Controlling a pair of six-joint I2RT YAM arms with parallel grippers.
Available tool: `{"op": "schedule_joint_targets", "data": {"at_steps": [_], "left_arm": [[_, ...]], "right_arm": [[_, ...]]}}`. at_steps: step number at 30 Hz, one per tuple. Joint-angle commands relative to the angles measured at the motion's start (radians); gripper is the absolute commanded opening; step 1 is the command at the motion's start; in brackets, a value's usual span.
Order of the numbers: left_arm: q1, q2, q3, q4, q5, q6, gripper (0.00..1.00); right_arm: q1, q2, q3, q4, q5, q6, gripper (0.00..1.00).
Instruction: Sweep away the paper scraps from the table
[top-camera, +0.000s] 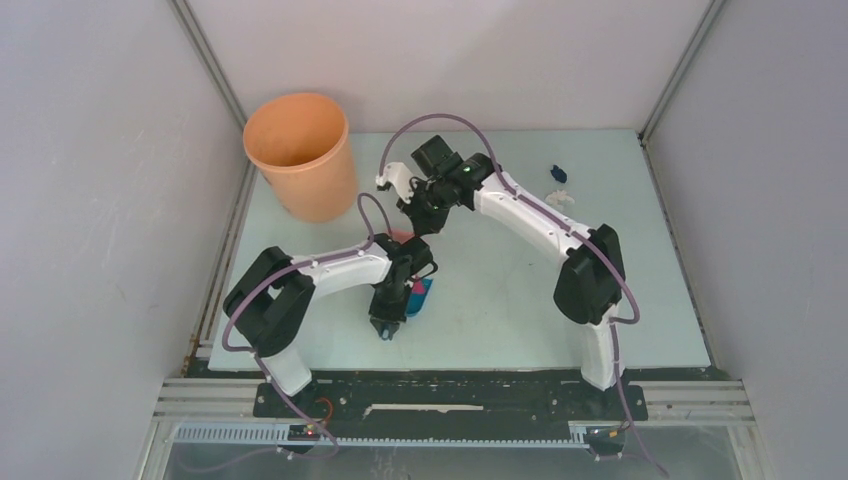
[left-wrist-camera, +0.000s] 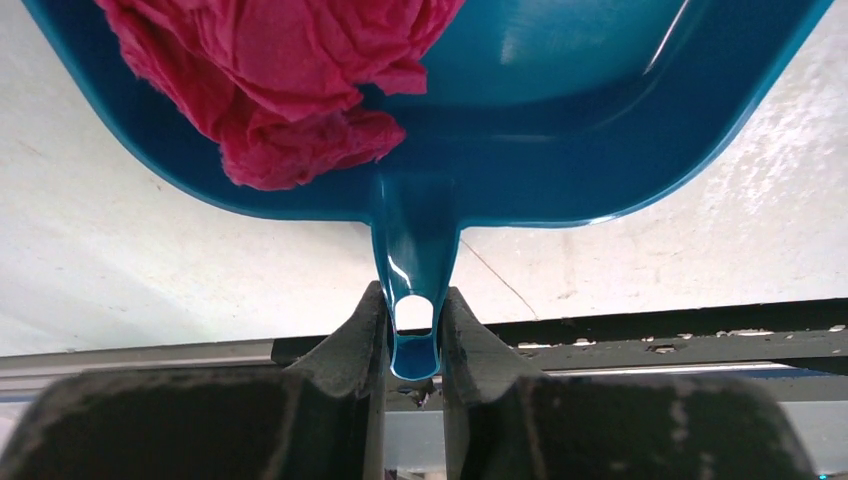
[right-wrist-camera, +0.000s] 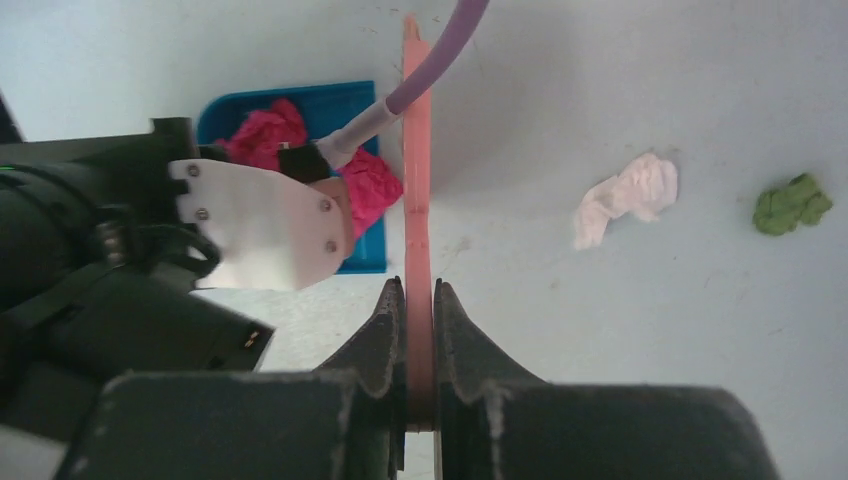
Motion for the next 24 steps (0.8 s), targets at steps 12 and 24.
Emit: {"op": "schedule_joint_targets", "data": {"at_steps": [12, 24], "left_arm": [[-0.024, -0.030, 0.037, -0.066, 0.005, 0.046, 0.00], [-0.024, 0.006, 0.076, -0.085, 0.003, 0.075, 0.00]], "right_arm": [[-0.083, 0.031, 0.177, 0.168, 0.403, -0.160, 0.00], [-0.043, 0.242, 0.283, 0.053, 0.421, -0.251, 0.00]]}}
